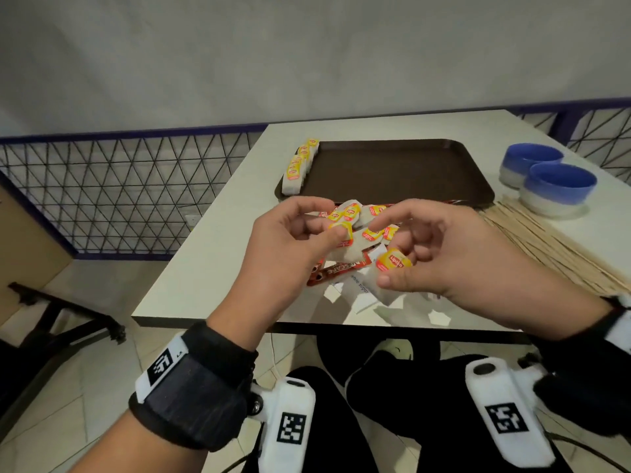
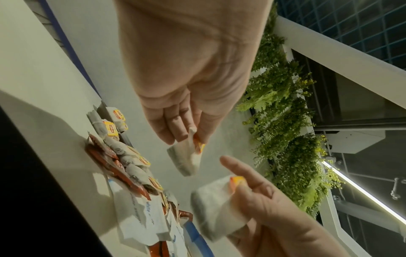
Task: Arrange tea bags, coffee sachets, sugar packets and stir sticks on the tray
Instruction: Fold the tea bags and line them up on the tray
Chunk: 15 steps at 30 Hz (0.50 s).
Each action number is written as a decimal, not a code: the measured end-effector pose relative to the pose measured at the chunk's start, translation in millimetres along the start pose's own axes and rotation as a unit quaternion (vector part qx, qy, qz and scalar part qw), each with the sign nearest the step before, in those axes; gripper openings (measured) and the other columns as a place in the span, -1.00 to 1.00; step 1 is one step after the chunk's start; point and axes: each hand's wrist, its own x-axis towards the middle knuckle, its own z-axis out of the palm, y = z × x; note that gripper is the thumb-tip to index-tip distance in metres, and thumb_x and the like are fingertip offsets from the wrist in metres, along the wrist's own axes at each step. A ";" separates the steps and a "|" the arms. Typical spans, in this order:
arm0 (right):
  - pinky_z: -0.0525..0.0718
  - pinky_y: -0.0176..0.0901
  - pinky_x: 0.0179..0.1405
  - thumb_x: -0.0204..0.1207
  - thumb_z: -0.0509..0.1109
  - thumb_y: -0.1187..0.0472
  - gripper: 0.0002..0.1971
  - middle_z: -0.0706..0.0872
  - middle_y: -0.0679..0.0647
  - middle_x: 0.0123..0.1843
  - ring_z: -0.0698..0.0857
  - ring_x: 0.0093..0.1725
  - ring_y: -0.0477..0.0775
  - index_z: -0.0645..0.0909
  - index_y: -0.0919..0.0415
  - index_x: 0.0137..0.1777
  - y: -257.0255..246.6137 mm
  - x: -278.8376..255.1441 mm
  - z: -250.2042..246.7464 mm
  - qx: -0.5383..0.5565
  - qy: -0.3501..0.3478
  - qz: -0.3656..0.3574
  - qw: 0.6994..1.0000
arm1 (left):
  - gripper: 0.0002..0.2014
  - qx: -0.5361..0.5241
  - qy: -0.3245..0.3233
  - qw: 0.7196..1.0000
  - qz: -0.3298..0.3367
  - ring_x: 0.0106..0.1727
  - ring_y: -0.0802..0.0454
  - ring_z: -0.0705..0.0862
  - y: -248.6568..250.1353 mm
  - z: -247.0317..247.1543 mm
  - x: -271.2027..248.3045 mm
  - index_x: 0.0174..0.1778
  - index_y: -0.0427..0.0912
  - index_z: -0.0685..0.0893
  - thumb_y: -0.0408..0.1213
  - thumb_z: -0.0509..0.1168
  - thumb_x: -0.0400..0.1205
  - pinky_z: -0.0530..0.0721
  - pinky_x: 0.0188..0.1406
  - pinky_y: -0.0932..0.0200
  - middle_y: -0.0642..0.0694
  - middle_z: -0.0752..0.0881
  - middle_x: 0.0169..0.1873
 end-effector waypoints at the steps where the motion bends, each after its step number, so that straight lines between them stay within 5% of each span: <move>1: 0.84 0.14 -0.29 0.23 0.74 0.35 -0.52 0.80 0.19 -0.19 0.77 -0.29 0.34 0.75 0.05 0.15 -3.1 0.6 -0.5 0.016 -0.006 -0.009 1.000 | -0.68 -0.003 -0.004 1.000 0.003 -0.13 -0.13 0.86 2.3 1.2 -0.6 0.18 -0.18 0.73 -0.46 0.55 0.53 0.80 0.04 -0.12 -0.25 0.84 -0.19; 3: 0.86 0.23 -0.18 0.23 0.72 0.34 -0.55 0.82 0.30 -0.14 0.82 -0.18 0.34 0.76 0.09 0.14 -8.7 2.7 -1.1 0.043 -0.012 -0.024 0.999 | -0.63 -0.015 -0.016 1.000 0.007 -0.12 -0.16 0.86 6.5 3.4 -2.1 0.21 -0.18 0.71 -0.45 0.56 0.50 0.80 0.08 -0.14 -0.25 0.85 -0.19; 6: 0.83 -0.14 -0.13 0.30 0.67 0.48 -0.55 0.85 0.13 -0.21 0.84 -0.18 0.02 0.72 0.18 0.17 -12.6 9.6 -0.9 0.059 -0.008 -0.028 0.998 | -0.54 -0.040 -0.038 0.998 0.007 -0.13 -0.16 0.85 11.0 5.6 -4.3 0.23 -0.17 0.71 -0.34 0.59 0.40 0.78 0.02 -0.10 -0.27 0.85 -0.19; 8: 0.84 -0.12 -0.12 0.30 0.67 0.50 -0.51 0.84 0.04 -0.23 0.82 -0.21 -0.03 0.71 0.16 0.20 -12.4 13.7 1.2 0.043 0.000 -0.023 0.999 | -0.48 -0.065 -0.052 0.997 0.002 -0.10 -0.18 0.84 12.9 5.3 -5.1 0.26 -0.18 0.70 -0.31 0.58 0.35 0.75 0.02 -0.07 -0.30 0.85 -0.18; 13: 0.88 0.17 -0.03 0.24 0.77 0.37 -0.49 0.79 0.17 -0.04 0.81 -0.16 0.15 0.76 -0.01 0.15 -13.3 17.3 4.8 -0.030 0.022 -0.024 0.999 | -0.41 -0.092 -0.091 0.991 -0.021 -0.11 -0.11 0.84 17.1 0.4 -6.2 0.32 -0.12 0.70 -0.31 0.59 0.32 0.71 0.01 0.06 -0.22 0.86 -0.21; 15: 0.87 0.12 -0.04 0.24 0.77 0.34 -0.56 0.84 0.12 -0.06 0.86 -0.09 0.17 0.78 -0.02 0.07 -14.3 16.9 4.9 -0.036 0.015 -0.031 0.999 | -0.38 -0.102 -0.101 0.989 -0.030 -0.11 -0.10 0.84 17.3 -0.1 -6.6 0.33 -0.12 0.70 -0.30 0.60 0.30 0.71 -0.01 0.11 -0.21 0.87 -0.21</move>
